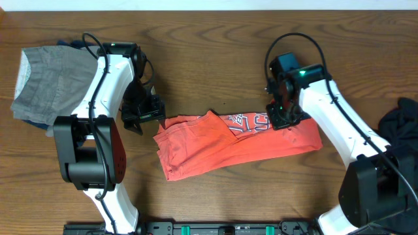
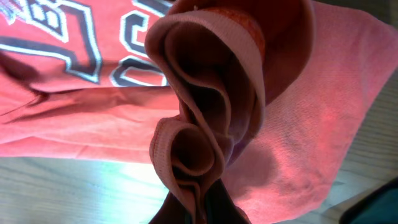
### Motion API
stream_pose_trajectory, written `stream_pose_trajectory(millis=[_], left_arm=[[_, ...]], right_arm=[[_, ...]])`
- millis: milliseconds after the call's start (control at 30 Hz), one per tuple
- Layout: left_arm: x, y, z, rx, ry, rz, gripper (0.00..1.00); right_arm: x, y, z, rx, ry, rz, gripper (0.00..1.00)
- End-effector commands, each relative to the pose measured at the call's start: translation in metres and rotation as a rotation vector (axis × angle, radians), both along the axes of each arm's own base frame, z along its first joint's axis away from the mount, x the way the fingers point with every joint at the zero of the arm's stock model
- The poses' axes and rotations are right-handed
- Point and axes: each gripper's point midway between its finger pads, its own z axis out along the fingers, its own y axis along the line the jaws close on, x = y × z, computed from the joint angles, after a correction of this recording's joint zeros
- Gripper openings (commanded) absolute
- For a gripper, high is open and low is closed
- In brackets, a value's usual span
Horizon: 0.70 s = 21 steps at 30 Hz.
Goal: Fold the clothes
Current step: 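Fold the right end of the strip leftward with the right gripper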
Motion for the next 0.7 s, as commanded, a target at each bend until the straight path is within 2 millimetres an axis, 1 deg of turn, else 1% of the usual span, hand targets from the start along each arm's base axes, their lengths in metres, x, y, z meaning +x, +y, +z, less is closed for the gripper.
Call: stream_pose_trajectory(millis=[0, 167, 267, 333, 433, 467, 533, 667], left_arm=[[-0.002, -0.001, 0.002, -0.006, 0.002, 0.012, 0.68], [-0.002, -0.001, 0.002, -0.006, 0.002, 0.012, 0.68], [-0.002, -0.001, 0.002, -0.006, 0.002, 0.012, 0.68], [-0.002, -0.001, 0.002, -0.006, 0.002, 0.012, 0.68], [-0.002, -0.001, 0.002, -0.006, 0.003, 0.012, 0.68], [-0.002, -0.001, 0.002, -0.006, 0.003, 0.012, 0.68], [-0.002, -0.001, 0.002, -0.006, 0.003, 0.012, 0.68], [-0.003, -0.001, 0.002, -0.006, 0.005, 0.012, 0.70]], right_arm=[[-0.001, 0.010, 0.007, 0.016, -0.018, -0.001, 0.01], [-0.007, 0.012, 0.005, 0.006, 0.007, 0.006, 0.03], [-0.010, 0.012, 0.005, 0.003, 0.017, 0.012, 0.11], [-0.012, 0.016, 0.005, 0.023, 0.024, 0.014, 0.23], [-0.015, 0.025, 0.006, 0.073, 0.044, 0.014, 0.48], [-0.017, 0.027, 0.006, 0.086, 0.051, 0.019, 0.54], [-0.017, 0.028, 0.006, 0.089, 0.052, 0.020, 0.56], [-0.014, 0.025, 0.006, 0.079, 0.040, 0.016, 0.57]])
